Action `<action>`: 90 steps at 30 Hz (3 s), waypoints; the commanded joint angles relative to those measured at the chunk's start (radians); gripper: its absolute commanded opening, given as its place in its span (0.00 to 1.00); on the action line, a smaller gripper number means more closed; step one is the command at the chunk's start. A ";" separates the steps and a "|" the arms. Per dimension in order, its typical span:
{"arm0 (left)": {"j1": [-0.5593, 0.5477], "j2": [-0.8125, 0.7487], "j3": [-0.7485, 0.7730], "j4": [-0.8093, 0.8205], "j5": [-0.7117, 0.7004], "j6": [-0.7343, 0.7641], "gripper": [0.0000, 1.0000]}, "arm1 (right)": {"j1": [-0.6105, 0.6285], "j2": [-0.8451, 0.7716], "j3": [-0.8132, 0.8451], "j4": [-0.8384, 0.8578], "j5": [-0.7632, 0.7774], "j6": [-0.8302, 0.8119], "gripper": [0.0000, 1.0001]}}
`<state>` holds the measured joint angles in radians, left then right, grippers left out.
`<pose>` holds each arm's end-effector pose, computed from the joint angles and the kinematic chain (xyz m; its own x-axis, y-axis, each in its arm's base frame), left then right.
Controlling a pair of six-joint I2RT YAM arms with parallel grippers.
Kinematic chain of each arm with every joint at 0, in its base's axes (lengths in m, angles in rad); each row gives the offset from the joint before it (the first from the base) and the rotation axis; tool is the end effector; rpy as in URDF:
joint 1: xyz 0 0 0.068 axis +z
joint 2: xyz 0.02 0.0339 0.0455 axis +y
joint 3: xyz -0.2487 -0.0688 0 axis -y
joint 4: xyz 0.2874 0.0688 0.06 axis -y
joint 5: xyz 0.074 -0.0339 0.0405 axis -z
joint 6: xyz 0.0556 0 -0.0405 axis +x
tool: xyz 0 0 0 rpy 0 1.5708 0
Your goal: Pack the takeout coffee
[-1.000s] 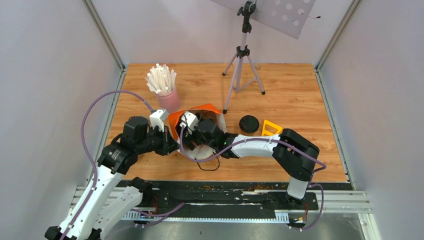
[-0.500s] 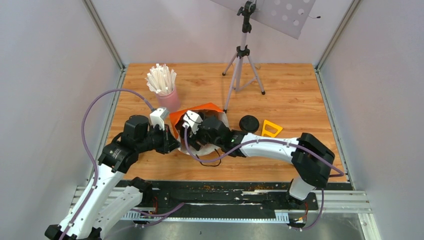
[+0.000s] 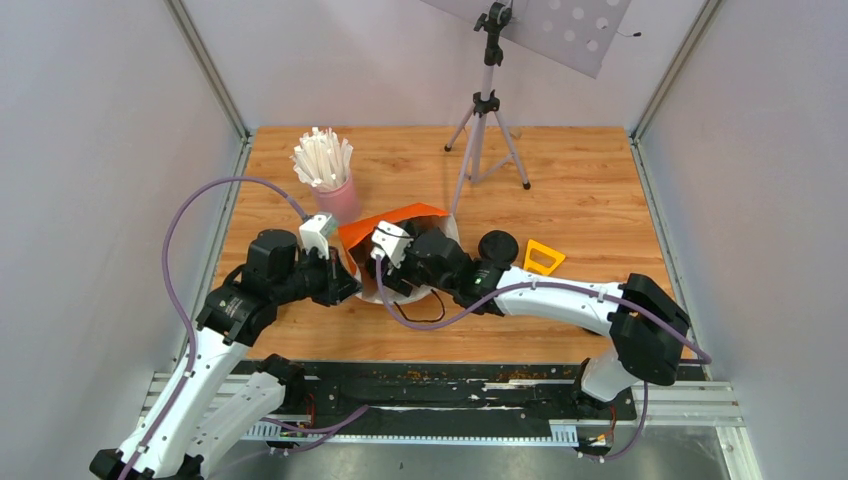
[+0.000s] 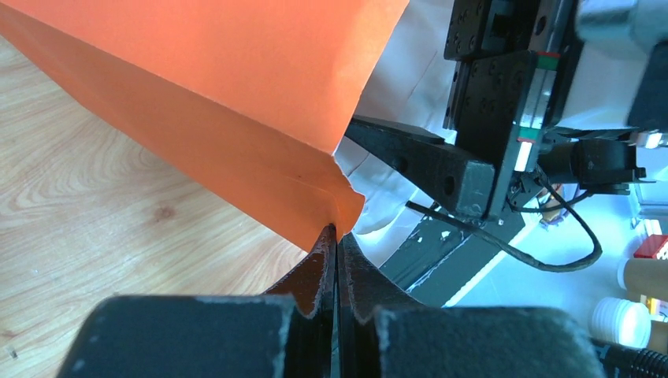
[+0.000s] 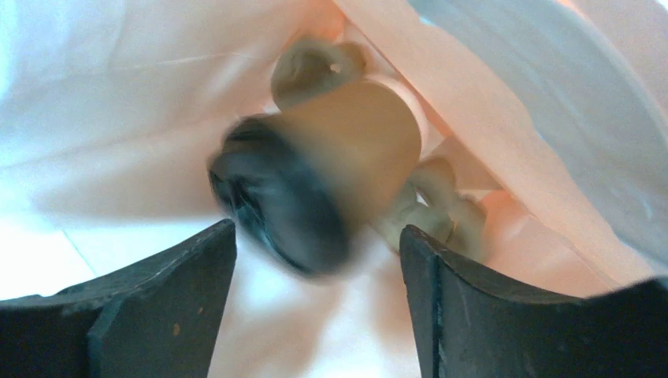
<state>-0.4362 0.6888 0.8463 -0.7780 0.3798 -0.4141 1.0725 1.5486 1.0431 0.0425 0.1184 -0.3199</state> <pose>0.1768 -0.1051 0.3029 -0.7503 -0.0625 -0.6581 0.3975 0.7528 -0.5247 0.2020 0.3575 0.2178 0.0558 -0.5509 -0.8327 -0.8472 0.4153 -0.3314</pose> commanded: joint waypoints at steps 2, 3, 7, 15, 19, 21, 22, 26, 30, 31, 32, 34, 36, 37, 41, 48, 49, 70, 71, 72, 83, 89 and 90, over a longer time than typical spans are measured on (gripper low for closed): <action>-0.001 -0.002 0.027 0.051 0.021 -0.003 0.04 | 0.001 -0.026 -0.032 0.153 0.056 -0.087 0.67; -0.001 -0.002 0.029 0.050 0.021 -0.003 0.04 | 0.001 -0.023 -0.036 0.169 0.053 -0.090 0.67; 0.000 -0.002 0.035 0.046 0.024 -0.002 0.04 | 0.001 -0.005 -0.034 0.221 0.051 -0.102 0.67; -0.001 0.004 0.044 0.038 0.017 0.006 0.04 | -0.003 0.023 -0.001 0.208 0.011 -0.105 0.71; -0.001 0.003 0.041 0.034 0.010 0.010 0.04 | -0.020 0.028 -0.004 0.197 -0.085 -0.064 0.76; -0.001 0.002 0.040 0.034 0.010 0.013 0.04 | -0.032 0.047 0.021 0.170 -0.160 -0.027 0.84; -0.001 0.002 0.040 0.035 0.010 0.014 0.04 | -0.037 0.068 0.041 0.151 -0.182 -0.006 0.87; -0.001 0.008 0.040 0.043 0.015 0.014 0.04 | -0.040 0.134 0.098 0.146 -0.188 0.154 0.95; -0.001 0.010 0.040 0.047 0.020 0.009 0.03 | -0.040 0.206 0.141 0.160 -0.103 0.300 0.94; -0.001 0.009 0.040 0.047 0.021 0.007 0.03 | -0.041 0.221 0.154 0.153 -0.056 0.325 0.94; -0.001 0.009 0.040 0.045 0.023 0.006 0.03 | -0.040 0.231 0.162 0.154 -0.035 0.347 0.94; -0.001 0.007 0.039 0.041 0.026 0.007 0.03 | -0.042 0.249 0.177 0.155 -0.023 0.379 0.95; -0.001 0.005 0.036 0.039 0.027 0.006 0.03 | -0.041 0.266 0.186 0.156 -0.022 0.409 0.96; -0.001 0.005 0.033 0.038 0.027 0.006 0.03 | -0.042 0.272 0.188 0.158 -0.018 0.425 0.97; -0.001 0.000 0.027 0.040 0.032 0.004 0.03 | -0.042 0.287 0.176 0.194 -0.027 0.493 1.00; -0.001 0.010 0.039 0.010 0.028 0.035 0.03 | -0.046 0.251 0.129 0.224 -0.062 0.485 0.99; -0.001 0.012 0.040 0.008 0.027 0.039 0.04 | -0.049 0.249 0.126 0.224 -0.062 0.485 0.99; -0.001 0.100 0.217 -0.110 -0.173 -0.021 0.31 | -0.051 0.218 0.078 0.160 -0.092 0.341 0.86; -0.001 0.101 0.229 -0.119 -0.197 -0.025 0.32 | -0.051 0.213 0.077 0.162 -0.089 0.337 0.85; -0.001 0.103 0.240 -0.120 -0.206 -0.027 0.34 | -0.051 0.208 0.075 0.163 -0.088 0.332 0.84; -0.001 0.197 0.358 -0.109 -0.176 0.062 0.52 | -0.051 0.165 0.051 0.196 -0.155 0.272 0.62; -0.001 0.241 0.367 -0.103 -0.180 0.089 0.58 | -0.051 0.156 0.054 0.212 -0.156 0.254 0.57; -0.001 0.244 0.364 -0.097 -0.172 0.086 0.60 | -0.052 0.154 0.058 0.212 -0.160 0.251 0.56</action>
<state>-0.4324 0.9268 1.1881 -0.8936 0.1963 -0.3614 1.0260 1.7535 1.0939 0.2226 -0.0208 -0.0498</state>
